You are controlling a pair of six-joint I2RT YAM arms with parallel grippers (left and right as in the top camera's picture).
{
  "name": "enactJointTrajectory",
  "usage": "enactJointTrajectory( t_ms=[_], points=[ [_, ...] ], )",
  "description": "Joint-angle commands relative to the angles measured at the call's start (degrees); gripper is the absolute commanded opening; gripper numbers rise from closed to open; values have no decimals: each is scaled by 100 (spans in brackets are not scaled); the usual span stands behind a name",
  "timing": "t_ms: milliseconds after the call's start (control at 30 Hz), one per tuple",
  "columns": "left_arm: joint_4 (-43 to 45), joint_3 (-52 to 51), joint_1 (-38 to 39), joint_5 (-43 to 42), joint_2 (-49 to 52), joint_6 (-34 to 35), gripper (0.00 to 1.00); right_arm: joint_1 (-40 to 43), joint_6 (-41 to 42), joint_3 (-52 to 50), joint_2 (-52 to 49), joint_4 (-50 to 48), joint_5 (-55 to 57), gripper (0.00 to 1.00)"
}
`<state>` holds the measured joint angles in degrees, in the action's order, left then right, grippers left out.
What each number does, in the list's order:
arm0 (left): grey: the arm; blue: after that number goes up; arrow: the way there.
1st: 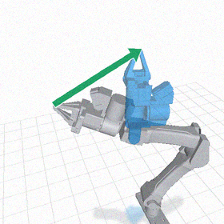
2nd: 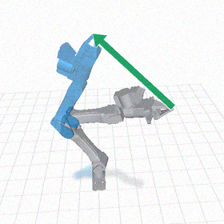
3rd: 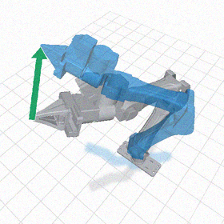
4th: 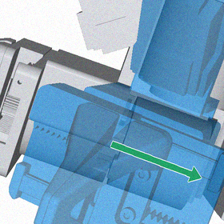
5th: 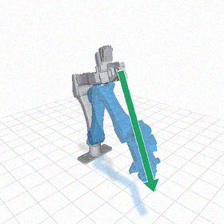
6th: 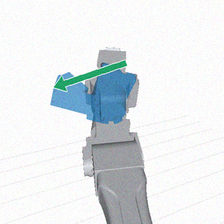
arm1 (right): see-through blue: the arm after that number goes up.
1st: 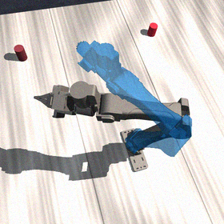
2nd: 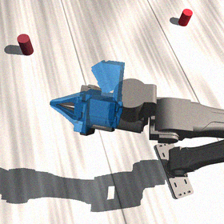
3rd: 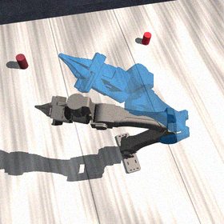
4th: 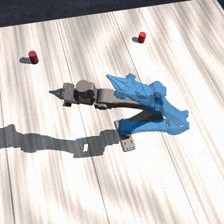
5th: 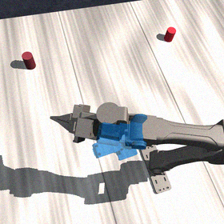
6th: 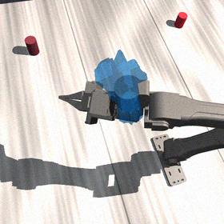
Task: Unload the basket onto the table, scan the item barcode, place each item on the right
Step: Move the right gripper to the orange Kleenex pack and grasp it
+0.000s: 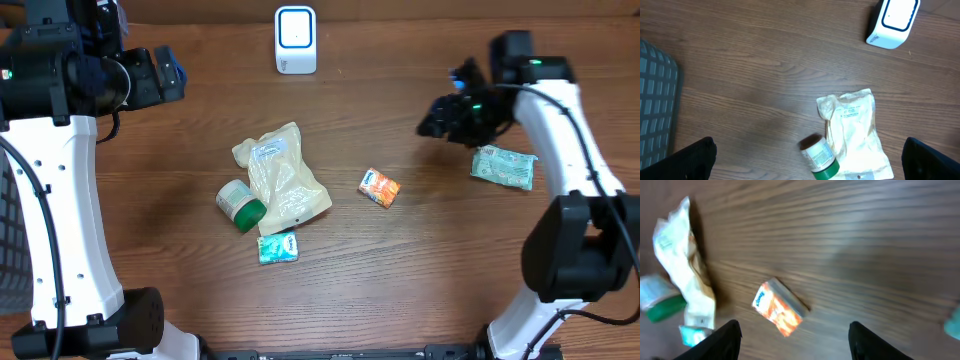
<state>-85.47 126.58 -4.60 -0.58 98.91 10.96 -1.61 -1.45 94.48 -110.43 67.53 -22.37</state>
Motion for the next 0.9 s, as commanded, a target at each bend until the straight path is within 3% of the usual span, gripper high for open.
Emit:
enactJointTrajectory(
  t_ms=[0, 333, 867],
  points=[
    [22, 52, 11, 59, 17, 63, 100, -457, -227, -356, -46, -334, 308, 60],
    [22, 52, 11, 59, 17, 63, 100, -732, -227, -1248, -105, -1008, 645, 49],
    [22, 52, 11, 59, 17, 63, 99, -743, -463, -2337, -105, -1617, 31, 44]
  ],
)
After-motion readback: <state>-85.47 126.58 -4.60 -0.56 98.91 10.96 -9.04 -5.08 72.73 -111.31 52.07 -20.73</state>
